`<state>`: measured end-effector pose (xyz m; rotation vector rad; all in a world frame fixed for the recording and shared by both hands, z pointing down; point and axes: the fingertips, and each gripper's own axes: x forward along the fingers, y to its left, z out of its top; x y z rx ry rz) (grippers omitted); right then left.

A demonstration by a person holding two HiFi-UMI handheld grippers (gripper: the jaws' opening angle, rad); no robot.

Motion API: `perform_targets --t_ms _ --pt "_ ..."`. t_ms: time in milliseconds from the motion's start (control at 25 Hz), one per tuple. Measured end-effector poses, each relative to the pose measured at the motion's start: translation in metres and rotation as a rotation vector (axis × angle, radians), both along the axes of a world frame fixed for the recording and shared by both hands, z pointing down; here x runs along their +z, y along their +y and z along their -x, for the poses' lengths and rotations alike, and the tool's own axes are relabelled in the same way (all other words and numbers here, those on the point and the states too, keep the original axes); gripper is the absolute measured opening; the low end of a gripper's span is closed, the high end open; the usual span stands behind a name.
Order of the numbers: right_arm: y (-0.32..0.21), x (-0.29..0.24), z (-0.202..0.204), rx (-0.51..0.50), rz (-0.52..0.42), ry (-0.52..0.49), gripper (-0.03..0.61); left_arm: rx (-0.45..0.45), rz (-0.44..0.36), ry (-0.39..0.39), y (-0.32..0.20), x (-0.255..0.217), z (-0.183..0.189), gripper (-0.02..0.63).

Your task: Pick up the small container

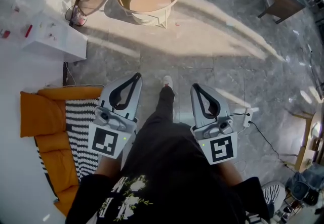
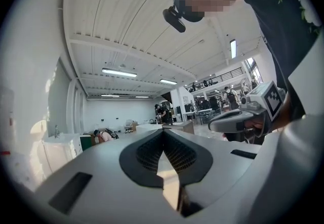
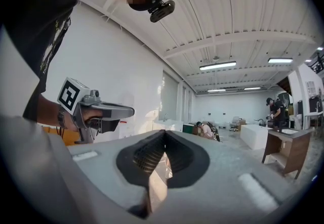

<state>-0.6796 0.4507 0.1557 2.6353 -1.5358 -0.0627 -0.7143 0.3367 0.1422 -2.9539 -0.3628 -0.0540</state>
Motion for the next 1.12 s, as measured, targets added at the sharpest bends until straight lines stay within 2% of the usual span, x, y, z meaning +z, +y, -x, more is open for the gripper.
perform_targets --t_ms 120,240,480,720,880,1120 --pt "-0.008 -0.001 -0.017 -0.031 0.035 0.06 -0.005 -0.022 -0.004 0.022 -0.006 -0.007 -0.018 0.008" --pt "-0.023 0.003 -0.034 -0.06 0.054 0.072 -0.005 -0.038 -0.027 0.046 -0.009 -0.014 -0.032 0.008" --pt "-0.067 -0.012 -0.061 -0.13 0.042 0.117 -0.005 -0.07 -0.034 0.021 -0.04 -0.012 -0.062 0.008" --pt "-0.099 -0.015 -0.104 -0.164 0.056 0.086 -0.005 -0.079 -0.031 0.028 -0.067 -0.011 -0.102 0.008" --pt "-0.123 -0.023 -0.139 -0.159 0.036 0.054 -0.005 -0.096 -0.014 0.007 -0.09 -0.011 -0.13 0.008" --pt "-0.16 -0.025 -0.175 -0.213 0.042 0.037 -0.005 -0.124 -0.011 0.017 -0.121 -0.008 -0.168 0.008"
